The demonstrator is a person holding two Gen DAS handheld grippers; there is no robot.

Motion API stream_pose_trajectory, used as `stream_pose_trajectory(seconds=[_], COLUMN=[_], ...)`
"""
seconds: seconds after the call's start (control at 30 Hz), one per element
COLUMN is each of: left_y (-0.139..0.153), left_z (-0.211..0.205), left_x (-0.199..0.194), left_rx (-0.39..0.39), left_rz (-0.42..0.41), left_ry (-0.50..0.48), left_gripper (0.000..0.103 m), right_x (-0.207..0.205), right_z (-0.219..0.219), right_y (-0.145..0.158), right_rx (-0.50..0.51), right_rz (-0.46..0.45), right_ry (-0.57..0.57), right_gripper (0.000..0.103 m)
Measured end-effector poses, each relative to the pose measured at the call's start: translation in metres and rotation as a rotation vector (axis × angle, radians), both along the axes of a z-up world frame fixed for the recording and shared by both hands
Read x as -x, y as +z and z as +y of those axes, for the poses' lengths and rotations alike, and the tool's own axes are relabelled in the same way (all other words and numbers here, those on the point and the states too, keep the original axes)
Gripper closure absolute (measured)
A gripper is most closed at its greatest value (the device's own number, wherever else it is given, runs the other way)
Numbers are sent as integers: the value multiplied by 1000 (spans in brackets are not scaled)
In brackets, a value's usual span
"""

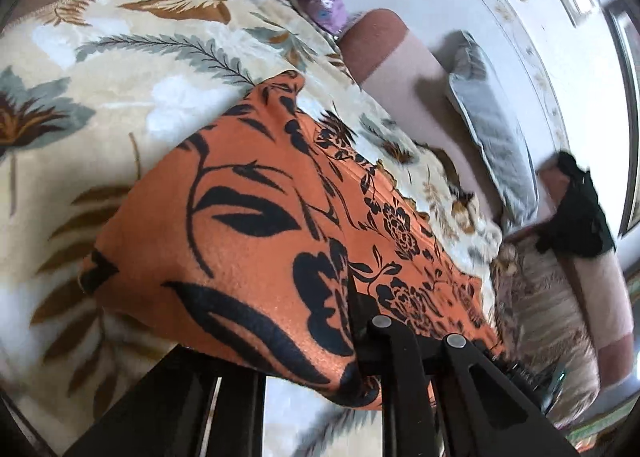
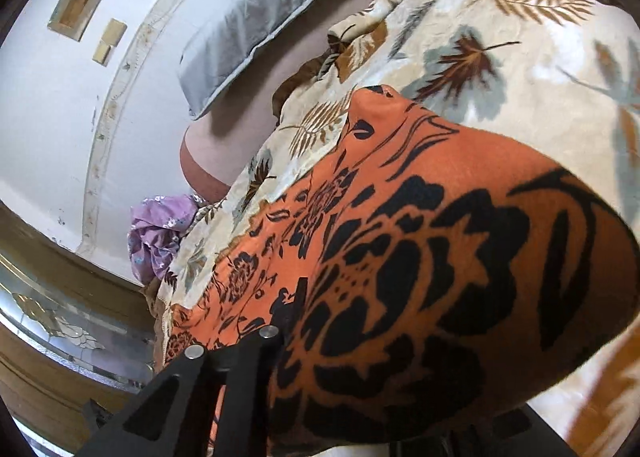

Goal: Fold small clothes

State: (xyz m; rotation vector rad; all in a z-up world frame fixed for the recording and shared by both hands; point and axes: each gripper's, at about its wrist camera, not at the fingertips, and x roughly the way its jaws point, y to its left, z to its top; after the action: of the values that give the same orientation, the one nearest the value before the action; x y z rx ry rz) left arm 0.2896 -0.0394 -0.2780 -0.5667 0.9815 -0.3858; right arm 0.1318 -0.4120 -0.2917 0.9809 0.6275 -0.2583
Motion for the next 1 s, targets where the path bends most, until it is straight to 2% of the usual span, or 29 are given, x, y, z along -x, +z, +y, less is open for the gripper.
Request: stream_pose_trajectory(seconds=[0.13, 0.3, 0.43, 0.47, 0.53, 0.63, 0.83, 0.9, 1.0], left_y=[-8, -21, -27, -25, -15, 4, 39, 43, 32], left_z=[4, 11, 12, 13, 17, 28, 53, 54, 42], left_x=[37, 66, 69, 71, 83, 109, 122, 114, 92], left_rx=[-24, -35, -61, -78, -132, -207, -307, -304, -367], left_rz=[31, 75, 139, 148, 121, 33, -150, -166, -139], left_ry=[-15, -40, -64, -74, -81, -96, 7, 4, -13], left_gripper=[87, 86, 79, 73, 68, 64, 61, 53, 53], right_x=[32, 72, 72, 73, 75, 81, 96, 100, 99], right_z=[3, 6, -1, -3, -8, -16, -19, -20, -18], right_y=[4, -6, -19, -22, -29, -37, -41, -48, -42], right_rx=[-23, -81, -137, -153, -212, -300, -361, -389, -324], right_rz=[16, 45, 81, 88, 94, 75, 45, 41, 30], right_ry=[-3, -31, -37, -41, -47, -64, -108, -138, -160], right_gripper=[87, 87, 83, 83, 81, 80, 75, 75, 75])
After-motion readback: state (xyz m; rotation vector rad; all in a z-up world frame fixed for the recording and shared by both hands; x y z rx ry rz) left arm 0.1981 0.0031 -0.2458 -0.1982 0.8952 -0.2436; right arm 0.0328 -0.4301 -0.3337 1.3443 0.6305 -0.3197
